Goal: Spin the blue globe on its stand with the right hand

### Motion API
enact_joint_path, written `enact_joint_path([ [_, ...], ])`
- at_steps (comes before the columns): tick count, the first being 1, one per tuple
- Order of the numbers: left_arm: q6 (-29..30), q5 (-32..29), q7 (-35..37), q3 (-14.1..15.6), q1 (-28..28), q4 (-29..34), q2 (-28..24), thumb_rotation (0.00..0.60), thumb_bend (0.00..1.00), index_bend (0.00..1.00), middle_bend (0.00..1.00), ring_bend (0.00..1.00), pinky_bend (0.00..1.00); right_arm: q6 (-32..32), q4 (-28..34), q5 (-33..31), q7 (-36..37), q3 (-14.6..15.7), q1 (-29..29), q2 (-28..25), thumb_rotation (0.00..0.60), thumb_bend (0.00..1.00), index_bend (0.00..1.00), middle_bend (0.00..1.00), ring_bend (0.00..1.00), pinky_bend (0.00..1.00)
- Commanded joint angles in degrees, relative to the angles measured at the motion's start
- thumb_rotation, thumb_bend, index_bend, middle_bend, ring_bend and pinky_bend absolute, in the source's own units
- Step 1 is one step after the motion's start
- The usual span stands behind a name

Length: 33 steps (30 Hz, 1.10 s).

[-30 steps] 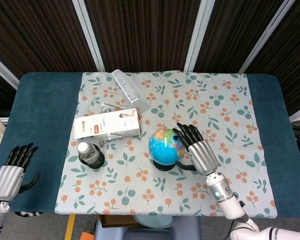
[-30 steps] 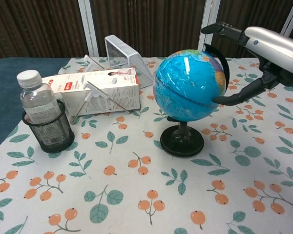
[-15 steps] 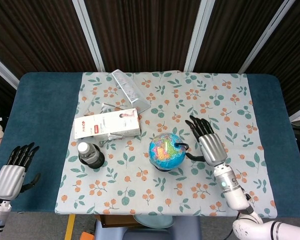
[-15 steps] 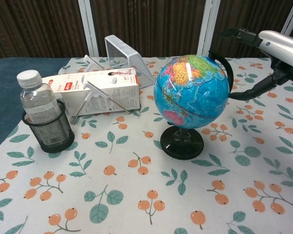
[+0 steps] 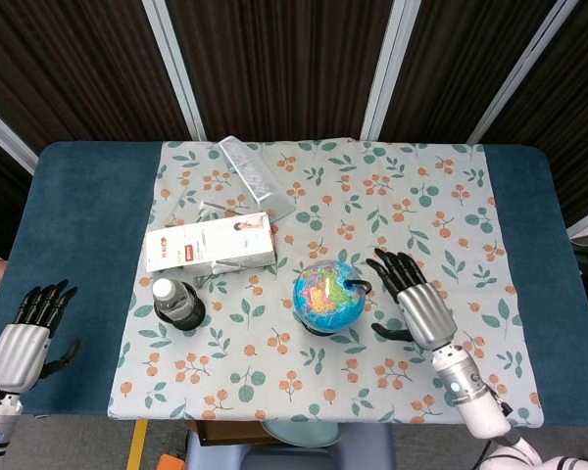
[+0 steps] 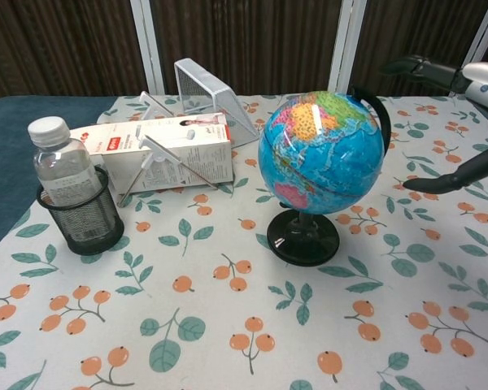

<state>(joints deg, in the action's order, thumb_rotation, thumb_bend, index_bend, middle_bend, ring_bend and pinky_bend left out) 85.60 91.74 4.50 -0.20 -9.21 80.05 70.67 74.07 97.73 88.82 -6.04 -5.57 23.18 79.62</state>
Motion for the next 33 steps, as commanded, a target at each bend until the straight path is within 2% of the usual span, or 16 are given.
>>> enact_joint_path([
  [1, 0.05, 0.06, 0.02, 0.02, 0.01, 0.01, -0.02, 0.6, 0.38, 0.02, 0.0, 0.0, 0.0, 1.77, 2.43, 3.4, -0.28, 0.92, -0.07, 0.08, 0.6, 0.25, 0.0, 0.0, 0.0, 0.0],
  [7, 0.55, 0.12, 0.46, -0.05, 0.21, 0.21, -0.37, 0.6, 0.38, 0.02, 0.0, 0.0, 0.0, -0.28, 5.36, 2.57, -4.01, -0.27, 1.59, 1.6, 0.6, 0.25, 0.0, 0.0, 0.0, 0.0],
  [17, 0.78, 0.08, 0.91, -0.12, 0.35, 0.29, -0.76, 0.6, 0.38, 0.02, 0.0, 0.0, 0.0, -2.85, 5.32, -1.58, -6.17, -2.17, 3.29, 4.0, 0.6, 0.25, 0.0, 0.0, 0.0, 0.0],
  [33, 0.25, -0.07, -0.1, 0.03, 0.35, 0.53, -0.5, 0.6, 0.38, 0.02, 0.0, 0.0, 0.0, -4.41, 4.06, -6.07, -5.48, -3.14, 3.64, 1.9, 0.6, 0.25, 0.0, 0.0, 0.0, 0.0],
])
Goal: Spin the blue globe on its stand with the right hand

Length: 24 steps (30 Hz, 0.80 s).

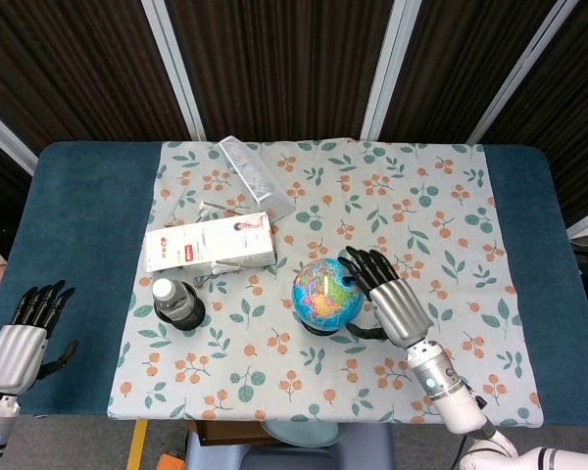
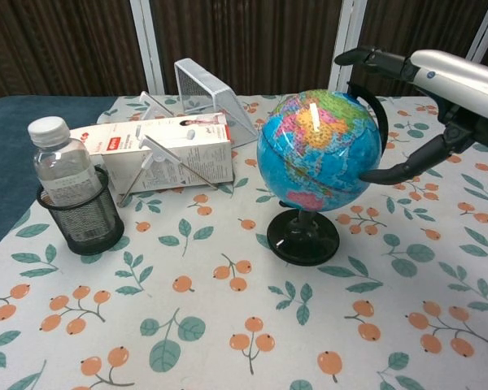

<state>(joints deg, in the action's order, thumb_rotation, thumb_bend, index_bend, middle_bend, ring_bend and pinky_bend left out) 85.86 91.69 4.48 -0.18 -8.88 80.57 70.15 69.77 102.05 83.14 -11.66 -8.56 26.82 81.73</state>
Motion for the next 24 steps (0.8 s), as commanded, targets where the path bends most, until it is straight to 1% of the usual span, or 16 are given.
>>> enact_joint_path([
  [1, -0.05, -0.01, -0.25, 0.05, 0.03, 0.0, 0.06, 0.6, 0.38, 0.02, 0.0, 0.0, 0.0, -0.18, -0.51, -0.82, 0.34, -0.34, 0.03, -0.34, 0.6, 0.25, 0.0, 0.0, 0.0, 0.0],
  [10, -0.26, -0.11, -0.85, 0.09, 0.05, 0.17, 0.18, 0.6, 0.38, 0.02, 0.0, 0.0, 0.0, -0.59, -3.81, -3.53, 1.53, -1.72, 0.52, -0.15, 0.6, 0.25, 0.0, 0.0, 0.0, 0.0],
  [19, -0.47, -0.43, -1.01, -0.08, 0.0, -0.02, 0.31, 0.6, 0.38, 0.02, 0.0, 0.0, 0.0, -2.06, -7.8, -7.35, 1.86, -3.07, 1.51, 1.26, 0.6, 0.25, 0.0, 0.0, 0.0, 0.0],
  [24, -0.68, -0.64, -1.12, -0.14, -0.03, -0.09, 0.34, 0.6, 0.38, 0.02, 0.0, 0.0, 0.0, -2.04, -9.19, -7.9, 1.8, -3.31, 1.8, 1.63, 0.6, 0.25, 0.0, 0.0, 0.0, 0.0],
])
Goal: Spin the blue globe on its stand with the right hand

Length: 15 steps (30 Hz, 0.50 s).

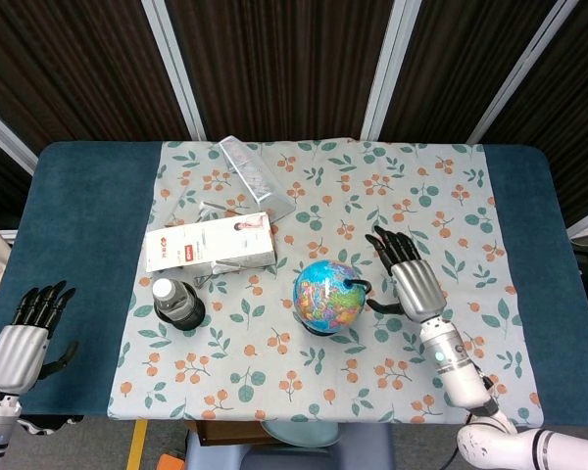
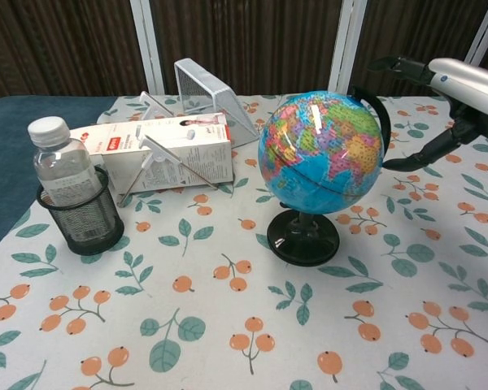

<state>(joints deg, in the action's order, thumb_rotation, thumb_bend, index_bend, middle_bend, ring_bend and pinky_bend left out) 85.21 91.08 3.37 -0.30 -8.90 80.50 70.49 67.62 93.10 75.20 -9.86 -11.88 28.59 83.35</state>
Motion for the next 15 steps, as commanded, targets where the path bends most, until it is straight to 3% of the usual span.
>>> enact_joint_path([
  [1, -0.02, -0.06, 0.0, -0.04, 0.0, -0.01, -0.01, 0.6, 0.38, 0.02, 0.0, 0.0, 0.0, 0.52, -0.44, 0.43, -0.1, 0.23, -0.15, -0.16, 0.6, 0.25, 0.0, 0.0, 0.0, 0.0],
  [6, 0.76, 0.15, 0.43, -0.13, 0.25, 0.12, -0.27, 0.6, 0.38, 0.02, 0.0, 0.0, 0.0, 4.27, 1.84, 5.03, -0.17, 4.4, -3.69, -4.59, 0.6, 0.25, 0.0, 0.0, 0.0, 0.0],
  [10, 1.77, 0.67, 1.02, -0.15, 0.53, 0.2, -0.46, 0.6, 0.38, 0.02, 0.0, 0.0, 0.0, 10.48, 5.0, 9.71, -0.59, 10.75, -10.42, -11.96, 0.6, 0.25, 0.0, 0.0, 0.0, 0.0],
  [15, 1.75, 1.19, 1.06, 0.13, 0.49, 0.2, -0.33, 0.6, 0.38, 0.02, 0.0, 0.0, 0.0, 17.88, 3.13, 9.35, 0.38, 16.02, -19.36, -15.33, 0.6, 0.25, 0.0, 0.0, 0.0, 0.0],
])
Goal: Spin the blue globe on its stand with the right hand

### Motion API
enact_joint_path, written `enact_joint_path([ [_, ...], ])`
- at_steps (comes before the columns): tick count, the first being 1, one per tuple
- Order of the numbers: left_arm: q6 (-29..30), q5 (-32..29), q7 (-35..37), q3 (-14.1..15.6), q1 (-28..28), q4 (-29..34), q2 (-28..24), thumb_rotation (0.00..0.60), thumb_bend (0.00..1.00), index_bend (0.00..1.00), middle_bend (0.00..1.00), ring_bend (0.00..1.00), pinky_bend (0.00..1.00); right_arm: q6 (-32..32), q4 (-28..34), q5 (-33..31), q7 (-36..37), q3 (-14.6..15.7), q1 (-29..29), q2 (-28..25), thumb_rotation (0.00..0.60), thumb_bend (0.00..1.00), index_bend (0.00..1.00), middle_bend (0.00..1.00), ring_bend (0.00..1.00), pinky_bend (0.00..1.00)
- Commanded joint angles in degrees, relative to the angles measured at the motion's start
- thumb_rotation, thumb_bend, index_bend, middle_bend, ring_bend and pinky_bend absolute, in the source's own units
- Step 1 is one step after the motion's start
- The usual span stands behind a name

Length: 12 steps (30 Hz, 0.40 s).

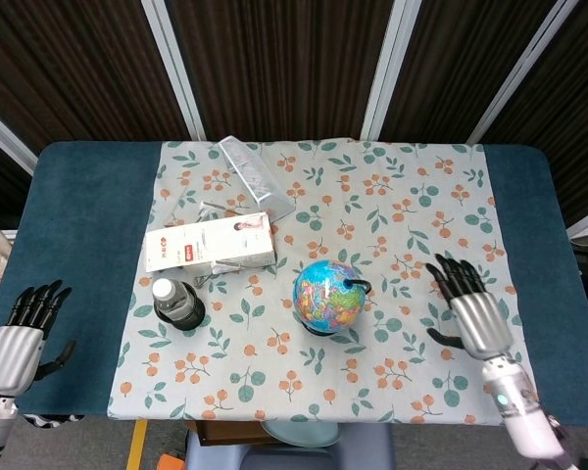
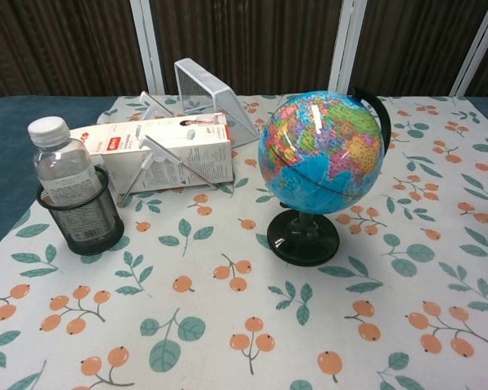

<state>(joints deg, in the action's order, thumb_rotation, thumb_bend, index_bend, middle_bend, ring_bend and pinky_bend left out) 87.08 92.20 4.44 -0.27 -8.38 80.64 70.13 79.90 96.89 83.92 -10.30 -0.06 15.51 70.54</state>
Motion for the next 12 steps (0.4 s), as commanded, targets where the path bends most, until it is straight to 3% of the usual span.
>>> enact_joint_path([
  [1, -0.22, 0.16, -0.01, 0.17, -0.06, 0.14, 0.03, 0.6, 0.38, 0.02, 0.0, 0.0, 0.0, 7.39, -1.98, 0.58, 1.52, 4.92, -8.19, -2.53, 0.6, 0.25, 0.0, 0.0, 0.0, 0.0],
  [4, -0.28, 0.5, -0.06, 0.21, -0.25, 0.22, 0.16, 0.6, 0.38, 0.02, 0.0, 0.0, 0.0, 10.17, -1.41, 2.06, 1.09, 6.26, -10.81, -4.58, 0.6, 0.25, 0.0, 0.0, 0.0, 0.0],
  [7, -0.91, 0.64, -0.34, 0.41, -0.52, 0.3, 0.38, 0.6, 0.38, 0.02, 0.0, 0.0, 0.0, 14.86, -2.23, 4.65, 2.34, 5.23, -12.64, -4.21, 0.6, 0.25, 0.0, 0.0, 0.0, 0.0],
  [12, -1.52, 0.82, -0.97, 0.71, -0.72, 0.3, 0.69, 0.6, 0.38, 0.02, 0.0, 0.0, 0.0, 12.54, -2.23, 4.79, 3.87, 5.15, -12.61, -4.73, 0.6, 0.25, 0.0, 0.0, 0.0, 0.0],
])
